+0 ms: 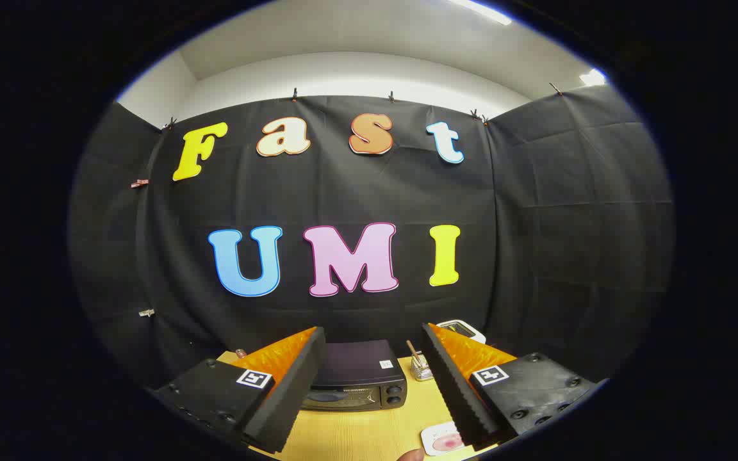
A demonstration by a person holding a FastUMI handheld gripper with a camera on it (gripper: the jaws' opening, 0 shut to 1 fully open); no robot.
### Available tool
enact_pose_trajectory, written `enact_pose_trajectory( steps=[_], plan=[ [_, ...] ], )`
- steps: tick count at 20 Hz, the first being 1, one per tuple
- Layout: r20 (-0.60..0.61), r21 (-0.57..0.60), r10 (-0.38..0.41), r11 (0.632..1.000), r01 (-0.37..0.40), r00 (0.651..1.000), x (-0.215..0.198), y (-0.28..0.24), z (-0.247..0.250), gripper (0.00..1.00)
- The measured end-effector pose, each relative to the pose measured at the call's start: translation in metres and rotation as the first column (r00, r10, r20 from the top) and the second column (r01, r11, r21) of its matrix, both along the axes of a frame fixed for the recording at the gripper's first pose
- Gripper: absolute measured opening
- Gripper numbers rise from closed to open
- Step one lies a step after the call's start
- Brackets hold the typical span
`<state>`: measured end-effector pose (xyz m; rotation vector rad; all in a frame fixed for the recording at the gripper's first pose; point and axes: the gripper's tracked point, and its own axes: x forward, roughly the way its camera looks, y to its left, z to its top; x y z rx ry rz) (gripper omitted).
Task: Open the toaster oven, put the food inside, and close the toaster oven door.
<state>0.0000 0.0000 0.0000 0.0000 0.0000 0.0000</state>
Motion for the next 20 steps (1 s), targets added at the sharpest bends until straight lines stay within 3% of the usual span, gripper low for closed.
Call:
enact_pose_trajectory(
  steps=[20],
  plan=[
    [-0.017,-0.023,0.023,0.999,-0.024,1.0,0.002,0.023,-0.016,0.97]
  ],
)
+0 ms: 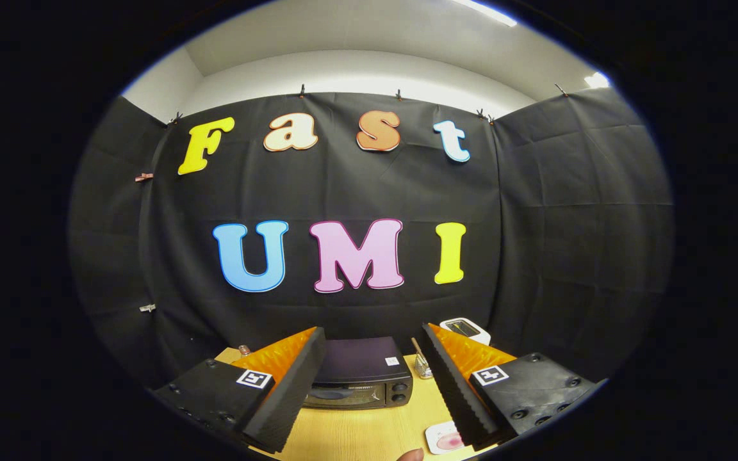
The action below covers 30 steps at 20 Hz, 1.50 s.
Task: Open the toaster oven, put the food inside, and close the toaster oven door.
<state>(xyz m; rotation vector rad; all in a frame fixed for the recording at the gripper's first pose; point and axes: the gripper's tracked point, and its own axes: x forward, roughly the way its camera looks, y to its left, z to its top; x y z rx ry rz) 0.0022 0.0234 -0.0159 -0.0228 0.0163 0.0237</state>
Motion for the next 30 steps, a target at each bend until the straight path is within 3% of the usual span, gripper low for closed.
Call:
enact_pose_trajectory(
  steps=[7,12,17,24,30],
  plan=[
    [-0.04,-0.001,0.034,0.999,-0.034,0.999,0.024,0.025,-0.028,0.98],
    [-0.15,0.002,0.07,0.998,-0.07,0.986,0.056,0.05,-0.09,0.98],
    [-0.275,0.005,0.112,0.993,-0.115,0.955,0.095,0.074,-0.166,0.98],
    [-0.434,-0.006,0.101,0.993,-0.115,0.895,0.147,0.084,-0.268,0.98],
    [-0.493,-0.009,0.067,0.997,-0.082,0.867,0.17,0.086,-0.311,0.98]
  ],
)
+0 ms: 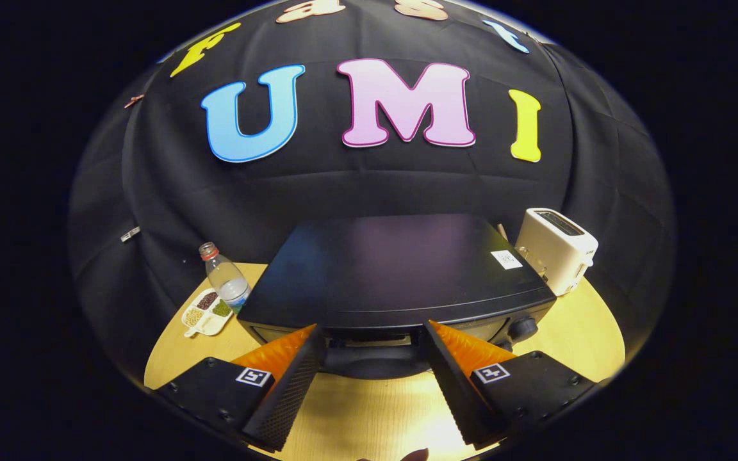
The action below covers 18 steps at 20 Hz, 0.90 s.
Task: Open the toaster oven, put the food inside, and close the toaster oven door.
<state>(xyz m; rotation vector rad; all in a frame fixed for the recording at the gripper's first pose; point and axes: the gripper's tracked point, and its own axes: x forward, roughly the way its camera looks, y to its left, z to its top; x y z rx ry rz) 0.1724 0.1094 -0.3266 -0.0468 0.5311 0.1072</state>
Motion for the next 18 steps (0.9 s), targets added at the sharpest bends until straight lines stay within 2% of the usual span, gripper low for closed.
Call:
enact_pose_trajectory(
  steps=[7,18],
  plan=[
    [0.013,-0.039,-0.021,0.999,0.022,1.0,-0.006,-0.004,-0.007,0.97],
    [0.014,-0.034,-0.009,0.999,0.01,1.0,-0.09,-0.02,-0.041,0.99]
  ],
)
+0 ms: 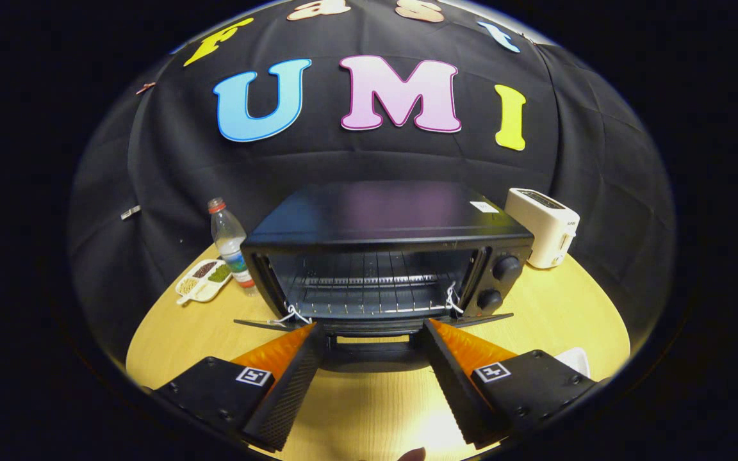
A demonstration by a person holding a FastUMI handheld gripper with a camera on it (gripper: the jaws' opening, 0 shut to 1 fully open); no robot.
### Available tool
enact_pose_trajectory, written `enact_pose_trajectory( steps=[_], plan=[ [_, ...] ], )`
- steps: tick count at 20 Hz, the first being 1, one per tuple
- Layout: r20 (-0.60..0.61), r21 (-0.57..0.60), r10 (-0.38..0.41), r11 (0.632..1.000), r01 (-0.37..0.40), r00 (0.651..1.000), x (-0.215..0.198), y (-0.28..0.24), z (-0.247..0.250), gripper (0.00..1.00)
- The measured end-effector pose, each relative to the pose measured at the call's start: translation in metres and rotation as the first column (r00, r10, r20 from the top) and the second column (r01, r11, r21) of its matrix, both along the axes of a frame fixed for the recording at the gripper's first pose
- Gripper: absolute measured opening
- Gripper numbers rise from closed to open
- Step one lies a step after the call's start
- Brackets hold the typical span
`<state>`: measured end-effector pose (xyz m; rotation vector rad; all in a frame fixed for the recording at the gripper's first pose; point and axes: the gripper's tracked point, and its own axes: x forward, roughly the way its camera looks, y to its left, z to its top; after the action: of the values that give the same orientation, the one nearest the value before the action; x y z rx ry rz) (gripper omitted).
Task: Open the toaster oven, put the food inside, and close the toaster oven door.
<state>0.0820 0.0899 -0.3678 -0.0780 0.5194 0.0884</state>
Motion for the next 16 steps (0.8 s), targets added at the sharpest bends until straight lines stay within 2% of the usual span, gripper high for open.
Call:
enact_pose_trajectory(
  steps=[5,11,16],
  plan=[
    [-0.036,-0.032,0.011,0.999,-0.012,0.999,-0.029,-0.007,-0.034,0.99],
    [-0.233,-0.095,0.016,0.995,-0.039,0.972,-0.064,-0.016,-0.097,0.99],
    [-0.256,-0.037,0.086,0.994,-0.099,0.963,-0.081,-0.019,-0.076,0.99]
  ],
)
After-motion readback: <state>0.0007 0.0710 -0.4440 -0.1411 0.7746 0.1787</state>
